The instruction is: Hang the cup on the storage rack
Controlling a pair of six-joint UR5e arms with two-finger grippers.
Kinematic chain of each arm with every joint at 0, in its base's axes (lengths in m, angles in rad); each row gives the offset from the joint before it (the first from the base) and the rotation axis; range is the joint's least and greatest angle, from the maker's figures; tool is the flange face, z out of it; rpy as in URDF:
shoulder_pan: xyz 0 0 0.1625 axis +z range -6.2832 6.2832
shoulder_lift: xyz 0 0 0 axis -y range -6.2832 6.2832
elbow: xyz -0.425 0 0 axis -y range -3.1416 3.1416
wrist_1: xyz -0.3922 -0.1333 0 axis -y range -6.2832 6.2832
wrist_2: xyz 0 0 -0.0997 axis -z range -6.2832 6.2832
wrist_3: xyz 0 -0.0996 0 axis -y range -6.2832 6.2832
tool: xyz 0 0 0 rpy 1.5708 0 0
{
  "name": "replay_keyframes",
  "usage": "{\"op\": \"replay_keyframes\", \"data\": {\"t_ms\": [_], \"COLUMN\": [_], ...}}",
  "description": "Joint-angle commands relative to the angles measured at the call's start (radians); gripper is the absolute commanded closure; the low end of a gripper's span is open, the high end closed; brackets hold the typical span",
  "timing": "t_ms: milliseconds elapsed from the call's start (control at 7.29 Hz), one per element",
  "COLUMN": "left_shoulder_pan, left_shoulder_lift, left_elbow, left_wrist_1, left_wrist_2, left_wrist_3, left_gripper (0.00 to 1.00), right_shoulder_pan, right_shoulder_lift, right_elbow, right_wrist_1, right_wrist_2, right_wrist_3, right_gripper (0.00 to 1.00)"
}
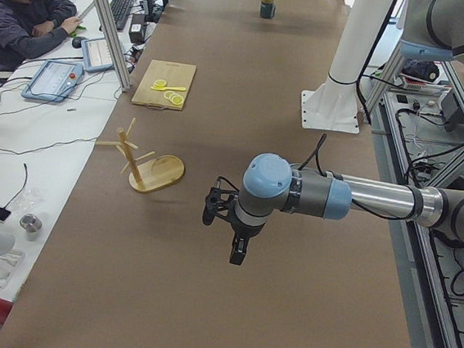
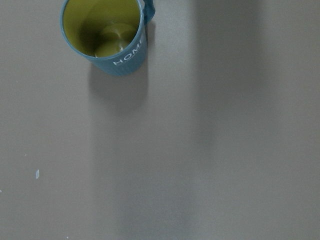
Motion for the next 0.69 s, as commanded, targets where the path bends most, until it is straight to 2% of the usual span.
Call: {"op": "replay_keyframes", "data": {"t_ms": [0, 137, 274, 411, 548], "left_shoulder_pan": [-0.03, -0.047, -0.068, -0.07, -0.068], "left_shoulder_lift": [-0.008, -0.011, -0.005, -0.009, -0.043], "left_elbow": [-0.029, -0.04, -0.038, 0.028, 0.123], "left_wrist_1": [-0.007, -0.048, -0.191, -0.388, -0.471], "left_wrist_2": [-0.012, -0.012, -0.012, -0.007, -0.013], "left_wrist_3": [-0.002, -0.002, -0.003, -0.015, -0.015], "left_gripper": [0.01, 0.01, 0.01, 0.01, 0.01], "right_shoulder_pan": [-0.001, -0.001, 0.001, 0.001, 0.001], "right_shoulder_lift": [0.001, 0.017, 0.016, 0.022, 0.014], "right_elbow": [0.044, 0.078, 0.113, 0.1, 0.103], "right_wrist_1": [0.0, 0.003, 0.003, 0.002, 0.02], "right_wrist_2": [0.002, 0.015, 0.038, 0.037, 0.054], "right_wrist_3": [0.002, 0.01, 0.013, 0.015, 0.009], "right_gripper": [0.0, 0.0, 0.0, 0.0, 0.0]}}
